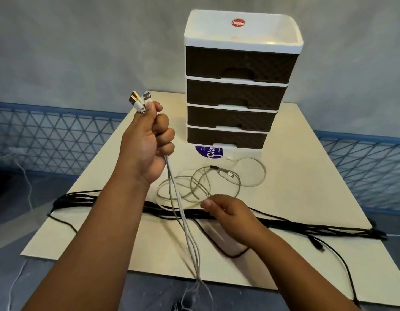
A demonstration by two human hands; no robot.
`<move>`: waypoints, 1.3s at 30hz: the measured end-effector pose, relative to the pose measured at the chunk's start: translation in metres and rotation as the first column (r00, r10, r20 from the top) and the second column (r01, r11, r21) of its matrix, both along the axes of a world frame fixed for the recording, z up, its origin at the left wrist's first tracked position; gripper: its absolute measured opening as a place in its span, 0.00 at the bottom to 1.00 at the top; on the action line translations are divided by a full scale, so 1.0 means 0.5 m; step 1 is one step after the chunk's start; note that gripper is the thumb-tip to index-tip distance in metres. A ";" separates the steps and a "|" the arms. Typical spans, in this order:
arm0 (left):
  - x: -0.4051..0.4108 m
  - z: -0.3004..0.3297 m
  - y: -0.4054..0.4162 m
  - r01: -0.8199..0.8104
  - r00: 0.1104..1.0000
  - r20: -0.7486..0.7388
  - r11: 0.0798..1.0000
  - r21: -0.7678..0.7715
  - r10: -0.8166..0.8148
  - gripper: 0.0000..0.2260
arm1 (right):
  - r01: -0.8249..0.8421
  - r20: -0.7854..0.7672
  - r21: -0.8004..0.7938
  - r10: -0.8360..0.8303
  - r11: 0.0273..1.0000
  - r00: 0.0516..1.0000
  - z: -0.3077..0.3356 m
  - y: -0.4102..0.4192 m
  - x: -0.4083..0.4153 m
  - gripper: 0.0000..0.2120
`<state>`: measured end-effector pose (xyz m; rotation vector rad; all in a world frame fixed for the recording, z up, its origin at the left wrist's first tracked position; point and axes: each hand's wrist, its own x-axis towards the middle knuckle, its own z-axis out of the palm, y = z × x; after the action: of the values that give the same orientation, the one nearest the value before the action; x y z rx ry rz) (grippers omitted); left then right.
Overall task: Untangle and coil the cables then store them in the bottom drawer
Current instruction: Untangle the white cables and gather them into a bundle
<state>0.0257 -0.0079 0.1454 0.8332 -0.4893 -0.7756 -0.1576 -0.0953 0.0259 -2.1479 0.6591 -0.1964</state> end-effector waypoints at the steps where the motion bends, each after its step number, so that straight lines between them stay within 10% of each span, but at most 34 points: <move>1: 0.013 -0.003 -0.009 0.004 1.000 -0.005 1.000 0.015 -0.004 0.12 | 0.038 -0.029 -0.142 -0.042 0.989 0.999 -0.012 -0.015 0.013 0.14; 11: 0.105 -0.028 -0.071 0.025 0.998 0.047 0.981 0.193 -0.034 0.14 | 0.172 -0.188 -0.565 -0.329 0.807 0.925 -0.028 -0.086 0.082 0.09; 17: 0.132 -0.019 -0.077 0.096 0.987 0.099 0.953 0.288 -0.129 0.15 | 0.492 0.234 -0.037 -0.471 0.870 0.850 0.167 -0.119 0.097 0.02; 28: 0.105 0.000 -0.080 0.271 0.929 0.164 0.912 0.307 -0.331 0.16 | -0.116 0.604 0.595 -0.347 0.796 0.718 0.349 -0.058 0.111 0.03; 39: 0.095 0.007 -0.082 0.389 0.909 0.010 0.858 0.335 -0.416 0.12 | 0.305 0.255 -0.079 -0.276 0.949 0.927 0.314 -0.062 0.211 0.13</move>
<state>0.0731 -0.0490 0.1487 1.0917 -0.6307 -1.2388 -0.0523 -0.1261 0.1831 -2.0828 0.8378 -0.6614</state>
